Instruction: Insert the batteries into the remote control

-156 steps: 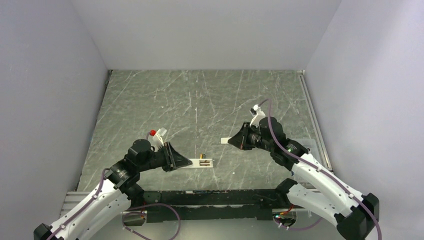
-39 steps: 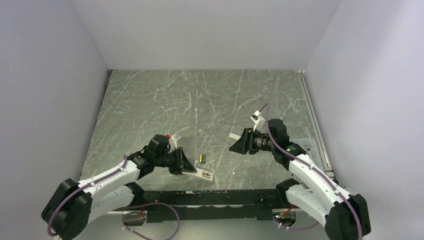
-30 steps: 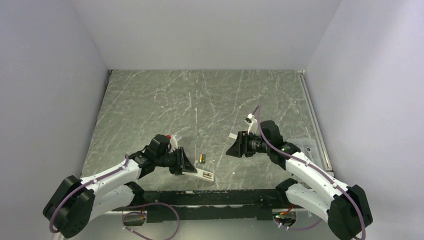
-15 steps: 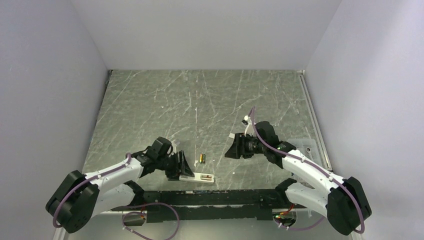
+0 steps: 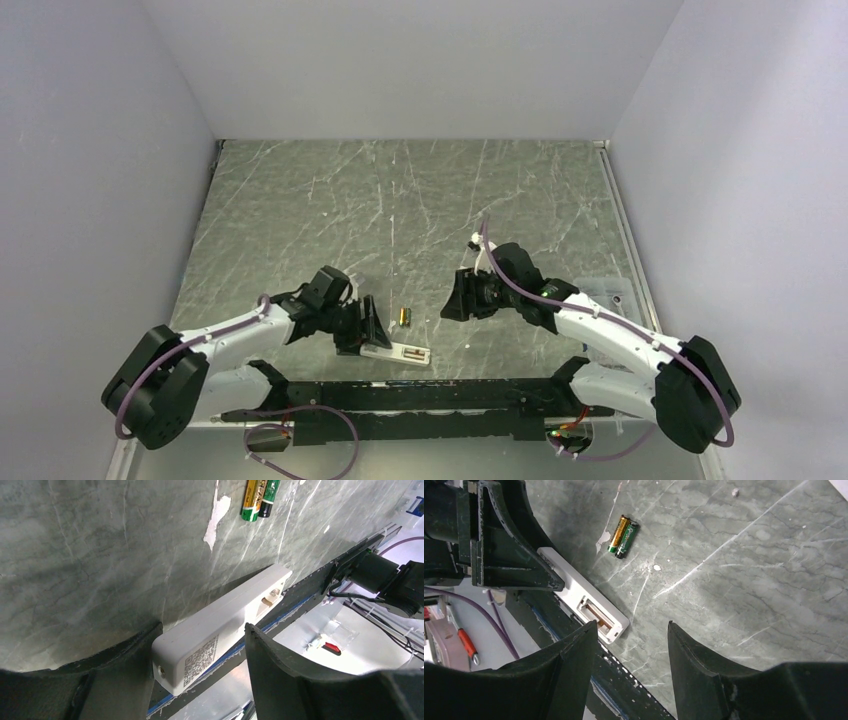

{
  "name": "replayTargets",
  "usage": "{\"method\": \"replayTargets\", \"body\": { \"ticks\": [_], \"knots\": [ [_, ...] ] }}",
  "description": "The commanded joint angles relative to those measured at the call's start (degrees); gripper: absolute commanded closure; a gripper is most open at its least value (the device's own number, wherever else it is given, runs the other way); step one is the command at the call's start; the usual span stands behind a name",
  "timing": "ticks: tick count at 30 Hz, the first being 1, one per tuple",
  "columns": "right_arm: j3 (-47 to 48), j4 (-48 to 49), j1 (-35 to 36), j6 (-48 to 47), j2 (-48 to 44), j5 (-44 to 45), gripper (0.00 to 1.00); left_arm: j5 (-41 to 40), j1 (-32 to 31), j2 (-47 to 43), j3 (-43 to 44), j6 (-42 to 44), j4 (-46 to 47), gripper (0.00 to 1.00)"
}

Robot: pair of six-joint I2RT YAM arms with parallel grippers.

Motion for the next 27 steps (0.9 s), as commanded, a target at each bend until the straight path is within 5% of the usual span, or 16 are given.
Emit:
{"method": "replayTargets", "body": {
  "ticks": [1, 14, 27],
  "knots": [
    [3.35, -0.86, 2.09, -0.84, 1.26, 4.77, 0.44, -5.01, 0.15, 1.61, 2.5, 3.55, -2.73, 0.34],
    [5.0, -1.08, 6.08, -0.58, 4.94, 9.25, 0.43, -9.96, 0.15, 4.42, 6.54, 4.88, -6.82, 0.34],
    [10.94, -3.06, 12.09, 1.95, 12.38, 17.39, 0.45, -16.4, 0.15, -1.73, 8.3, 3.68, -13.44, 0.34]
  ]
}}
